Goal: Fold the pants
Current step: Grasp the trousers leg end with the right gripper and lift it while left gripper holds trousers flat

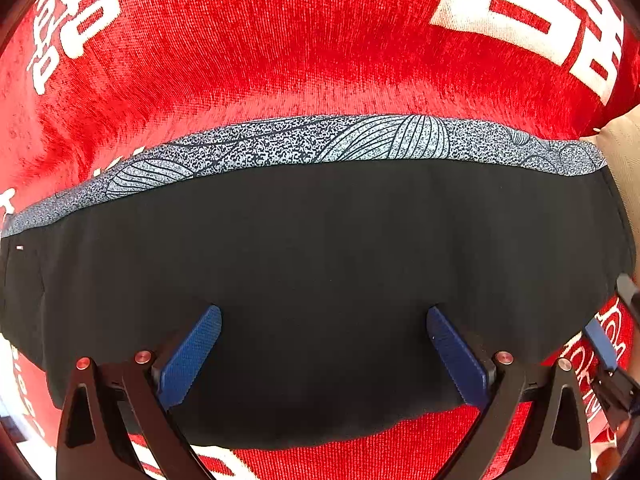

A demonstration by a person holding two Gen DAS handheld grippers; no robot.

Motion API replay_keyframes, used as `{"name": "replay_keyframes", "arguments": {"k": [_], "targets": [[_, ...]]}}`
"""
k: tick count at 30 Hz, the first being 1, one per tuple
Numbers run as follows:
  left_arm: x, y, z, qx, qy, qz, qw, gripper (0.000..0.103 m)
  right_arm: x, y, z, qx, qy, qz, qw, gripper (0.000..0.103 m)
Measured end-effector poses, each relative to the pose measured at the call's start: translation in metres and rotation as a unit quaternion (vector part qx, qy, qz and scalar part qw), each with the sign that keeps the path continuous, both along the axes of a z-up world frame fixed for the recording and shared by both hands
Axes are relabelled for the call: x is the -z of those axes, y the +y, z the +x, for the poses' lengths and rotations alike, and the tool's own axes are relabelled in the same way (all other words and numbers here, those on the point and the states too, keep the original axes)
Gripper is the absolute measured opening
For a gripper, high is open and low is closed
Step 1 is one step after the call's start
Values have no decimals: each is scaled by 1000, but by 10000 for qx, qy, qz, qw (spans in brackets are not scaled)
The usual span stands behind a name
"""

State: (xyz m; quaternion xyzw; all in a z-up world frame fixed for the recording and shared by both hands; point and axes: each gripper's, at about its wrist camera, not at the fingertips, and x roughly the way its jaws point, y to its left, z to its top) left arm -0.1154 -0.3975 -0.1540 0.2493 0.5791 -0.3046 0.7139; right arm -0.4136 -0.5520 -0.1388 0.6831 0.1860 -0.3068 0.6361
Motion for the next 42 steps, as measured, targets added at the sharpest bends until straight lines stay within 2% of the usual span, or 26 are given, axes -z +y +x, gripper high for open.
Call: {"name": "replay_keyframes", "arguments": {"k": [6, 11, 13, 14, 16, 18, 20, 22, 24, 25, 26, 28, 32, 35, 38, 40, 42], "targets": [[-3, -1, -1, 0, -47, 14, 10000, 103, 10, -12, 4, 473, -490, 2, 9977, 58], [0, 1, -10, 33, -91, -26, 9999, 103, 10, -16, 15, 447, -694, -201, 9964, 58], [-3, -2, -11, 18, -44, 34, 10000, 103, 13, -18, 22, 321, -747, -58, 9967, 41], [-6, -4, -11, 4, -23, 37, 10000, 98, 16, -21, 25, 215, -672, 152, 9974, 17], [-18, -8, -13, 51, 40, -71, 10000, 83, 19, -25, 26, 122, -494, 348, 9981, 14], [-30, -13, -17, 151, 48, -254, 9996, 83, 11, -24, 28, -10, -410, 264, 9988, 14], [-38, -17, -23, 288, -3, -395, 9988, 75, 0, -23, 32, -137, -395, 93, 9991, 14], [-39, -21, -30, 432, -86, -516, 9977, 75, -18, -22, 40, -349, -375, -175, 9985, 14], [-21, -25, -36, 510, -14, -399, 9979, 75, -31, -21, 47, -542, -300, -396, 9973, 14], [-9, -24, -41, 508, -78, -419, 9978, 75, -35, -21, 51, -647, -234, -482, 9965, 14], [-10, -22, -48, 589, -364, -572, 9960, 75, -40, -19, 58, -827, -149, -554, 9949, 13], [-11, -21, -61, 782, -736, -630, 9922, 75, -55, -13, 71, -1107, 97, -898, 9897, 13], [-11, -12, -54, 612, -515, -871, 9930, 75, -82, 0, 96, -1608, 580, -1523, 9734, 13], [-10, -8, -55, 658, -513, -1028, 9912, 75, -105, 17, 125, -2063, 920, -1993, 9536, 13], [-13, 7, -47, 648, -225, -971, 9929, 75, -121, 39, 150, -2491, 1184, -2414, 9304, 13], [-26, 20, -32, 488, 96, -947, 9943, 75, -131, 52, 164, -2690, 1331, -2648, 9164, 13], [-47, 50, -9, 188, 160, -1120, 9934, 75, -140, 67, 181, -2880, 1493, -2854, 9019, 13]]}}
